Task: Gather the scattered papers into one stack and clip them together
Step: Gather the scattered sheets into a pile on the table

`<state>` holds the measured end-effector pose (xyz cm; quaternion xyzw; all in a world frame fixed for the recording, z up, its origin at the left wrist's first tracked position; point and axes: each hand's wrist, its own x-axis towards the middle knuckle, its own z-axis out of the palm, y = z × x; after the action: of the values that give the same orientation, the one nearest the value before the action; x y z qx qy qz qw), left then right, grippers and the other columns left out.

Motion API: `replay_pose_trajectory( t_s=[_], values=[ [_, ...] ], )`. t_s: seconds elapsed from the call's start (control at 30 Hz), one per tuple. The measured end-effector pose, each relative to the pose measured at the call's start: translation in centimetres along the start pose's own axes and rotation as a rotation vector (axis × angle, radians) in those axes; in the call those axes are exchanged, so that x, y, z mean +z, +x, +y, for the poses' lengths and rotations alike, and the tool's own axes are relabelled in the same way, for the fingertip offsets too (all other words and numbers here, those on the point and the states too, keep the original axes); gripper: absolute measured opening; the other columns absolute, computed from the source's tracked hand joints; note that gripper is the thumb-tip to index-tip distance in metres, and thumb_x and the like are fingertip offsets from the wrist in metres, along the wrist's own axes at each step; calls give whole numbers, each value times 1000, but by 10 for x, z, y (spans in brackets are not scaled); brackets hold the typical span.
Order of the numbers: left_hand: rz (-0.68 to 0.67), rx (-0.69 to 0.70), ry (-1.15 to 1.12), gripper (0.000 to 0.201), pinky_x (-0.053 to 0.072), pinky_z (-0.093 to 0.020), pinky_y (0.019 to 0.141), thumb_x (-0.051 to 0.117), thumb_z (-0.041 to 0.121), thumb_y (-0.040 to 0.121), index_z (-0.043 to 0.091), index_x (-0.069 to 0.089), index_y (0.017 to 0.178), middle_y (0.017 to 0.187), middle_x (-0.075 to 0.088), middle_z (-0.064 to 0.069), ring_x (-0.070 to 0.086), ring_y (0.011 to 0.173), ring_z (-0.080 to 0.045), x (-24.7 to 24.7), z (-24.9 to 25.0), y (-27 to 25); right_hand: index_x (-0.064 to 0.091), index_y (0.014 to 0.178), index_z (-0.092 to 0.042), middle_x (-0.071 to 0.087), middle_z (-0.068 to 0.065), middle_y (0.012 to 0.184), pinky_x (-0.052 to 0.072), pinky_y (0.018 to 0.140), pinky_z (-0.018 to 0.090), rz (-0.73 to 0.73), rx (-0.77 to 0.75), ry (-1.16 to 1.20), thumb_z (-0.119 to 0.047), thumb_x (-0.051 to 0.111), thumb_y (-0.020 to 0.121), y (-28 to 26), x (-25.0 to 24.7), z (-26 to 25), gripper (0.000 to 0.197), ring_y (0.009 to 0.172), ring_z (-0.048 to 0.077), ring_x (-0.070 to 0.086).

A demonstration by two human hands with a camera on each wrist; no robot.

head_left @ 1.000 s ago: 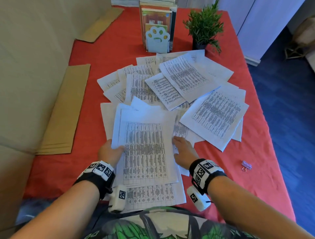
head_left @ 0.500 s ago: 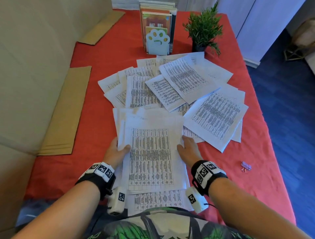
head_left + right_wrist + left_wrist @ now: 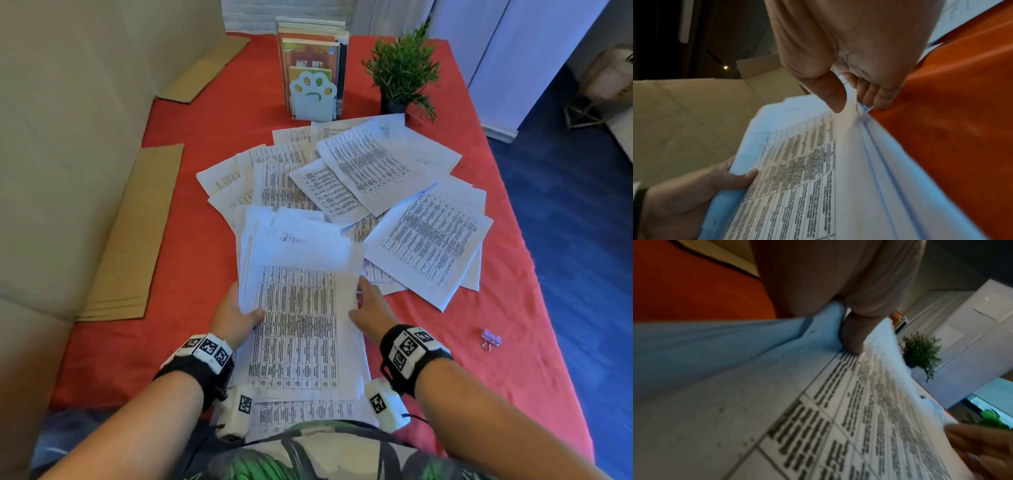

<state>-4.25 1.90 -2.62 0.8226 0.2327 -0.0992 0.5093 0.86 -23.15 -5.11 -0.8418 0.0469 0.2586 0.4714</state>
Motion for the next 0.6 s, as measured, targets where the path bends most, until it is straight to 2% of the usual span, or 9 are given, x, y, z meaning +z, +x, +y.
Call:
replay_pose_trajectory(
  t_s=[0.1,0.17,0.23,0.3,0.33,0.4,0.43,0.5,0.6],
  values=[
    [-15,14,-114,57,43,-39,99,64,-4,82,14,44,133,119,58,-5,54,113,-25,-10,3,-1,45,119,-19,57,9,113,52,81,31,-12,4,150,-5,58,73,-3,-8,-6,50,106,26,60],
    [-40,-20,-207,56,42,-36,96,65,-7,81,12,47,130,115,59,-6,55,110,-24,-17,6,-2,40,126,-12,61,10,116,52,88,32,-69,18,316,-1,60,80,-9,-12,-14,51,105,24,61],
    [-74,-18,-263,54,42,-43,103,67,-5,79,16,48,125,118,61,-7,57,111,-25,-22,9,-2,41,130,-16,60,12,124,48,99,41,-84,-20,434,-2,60,81,-12,-15,-25,55,112,27,60],
    [-55,40,-247,53,40,-51,106,69,1,80,22,47,124,123,62,-7,58,115,-26,-22,17,1,50,119,-25,63,10,118,48,99,48,-19,-113,431,-3,56,81,-16,-17,-42,44,110,28,61],
    [-18,76,-234,51,41,-50,105,68,2,81,24,46,123,121,62,-5,58,115,-26,-22,25,2,52,116,-25,64,9,116,48,98,50,42,-158,386,-8,55,80,-17,-19,-52,40,108,28,62],
    [85,170,-225,45,45,-41,100,65,4,84,26,45,117,115,61,-2,59,112,-26,-20,47,4,49,119,-24,63,7,116,49,97,50,173,-213,314,-12,52,82,-19,-28,-76,39,106,26,61],
    [134,234,-228,43,45,-36,95,63,4,85,25,45,117,112,61,-1,59,109,-24,-19,63,4,47,122,-22,63,7,117,48,98,48,231,-254,324,-10,50,85,-19,-33,-87,39,107,25,60],
    [215,340,-303,45,45,-31,91,62,3,85,21,48,123,108,62,4,60,104,-19,-22,94,2,46,120,-18,63,7,113,49,98,45,324,-391,370,-5,48,89,-24,-46,-109,34,106,24,60],
    [263,458,-425,43,48,-30,94,65,3,83,19,53,122,108,65,11,63,105,-12,-25,123,1,46,116,-23,63,0,109,49,97,30,386,-587,521,7,46,89,-38,-64,-133,40,106,15,61]
  ],
)
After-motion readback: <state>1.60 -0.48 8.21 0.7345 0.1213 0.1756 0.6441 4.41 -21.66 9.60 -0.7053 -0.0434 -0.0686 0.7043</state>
